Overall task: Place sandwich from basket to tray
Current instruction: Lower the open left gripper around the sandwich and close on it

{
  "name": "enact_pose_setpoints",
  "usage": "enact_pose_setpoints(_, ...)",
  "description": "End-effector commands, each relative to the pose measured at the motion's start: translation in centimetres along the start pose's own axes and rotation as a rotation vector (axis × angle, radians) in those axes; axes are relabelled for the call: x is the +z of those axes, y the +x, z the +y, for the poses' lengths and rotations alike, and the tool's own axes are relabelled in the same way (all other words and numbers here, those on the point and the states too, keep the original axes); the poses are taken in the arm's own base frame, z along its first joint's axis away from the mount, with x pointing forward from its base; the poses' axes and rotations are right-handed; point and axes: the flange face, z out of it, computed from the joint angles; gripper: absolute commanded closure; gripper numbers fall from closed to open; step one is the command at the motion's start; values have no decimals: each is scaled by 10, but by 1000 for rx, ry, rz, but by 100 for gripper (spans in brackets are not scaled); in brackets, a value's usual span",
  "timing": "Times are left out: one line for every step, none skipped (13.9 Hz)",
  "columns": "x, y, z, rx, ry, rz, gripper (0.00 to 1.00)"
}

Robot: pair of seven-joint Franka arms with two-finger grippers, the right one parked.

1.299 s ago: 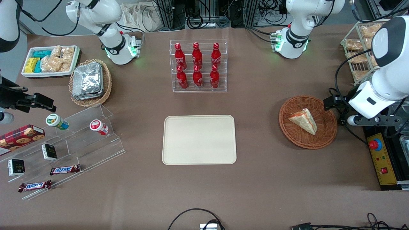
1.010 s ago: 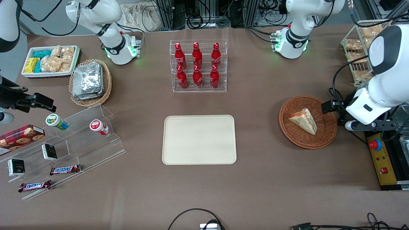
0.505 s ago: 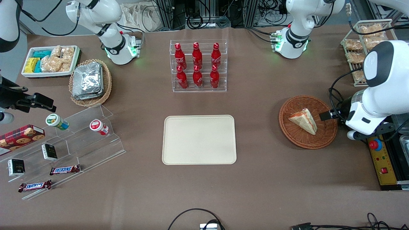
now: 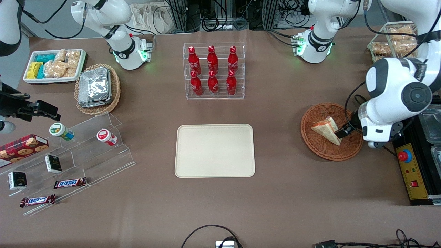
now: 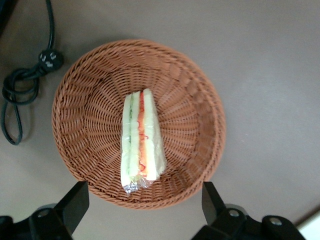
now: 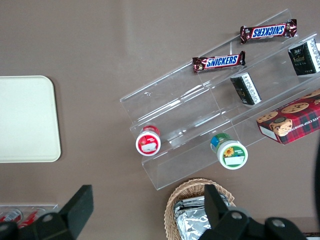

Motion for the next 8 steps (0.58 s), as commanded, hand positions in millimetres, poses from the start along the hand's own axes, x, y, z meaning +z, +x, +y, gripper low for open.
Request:
enact_pose_setpoints(26,-13,-16,-67,-36,24,0)
enact_pose_setpoints(36,-13,-15,-124,-29,13,0)
enact_pose_setpoints(49,-13,-15,-157,-14,2,0)
enact_pose_setpoints(56,-13,-13,-175,-14,2,0)
enact_pose_setpoints(62,-12,-13,-197,-10,-1,0)
enact_pose_setpoints(71,-12,-10,-208,-2,-5,0)
enact_pose_setpoints(81,-11,-7,-216,5,-9,0)
enact_pose_setpoints(91,-12,-2,-233,8,-8,0)
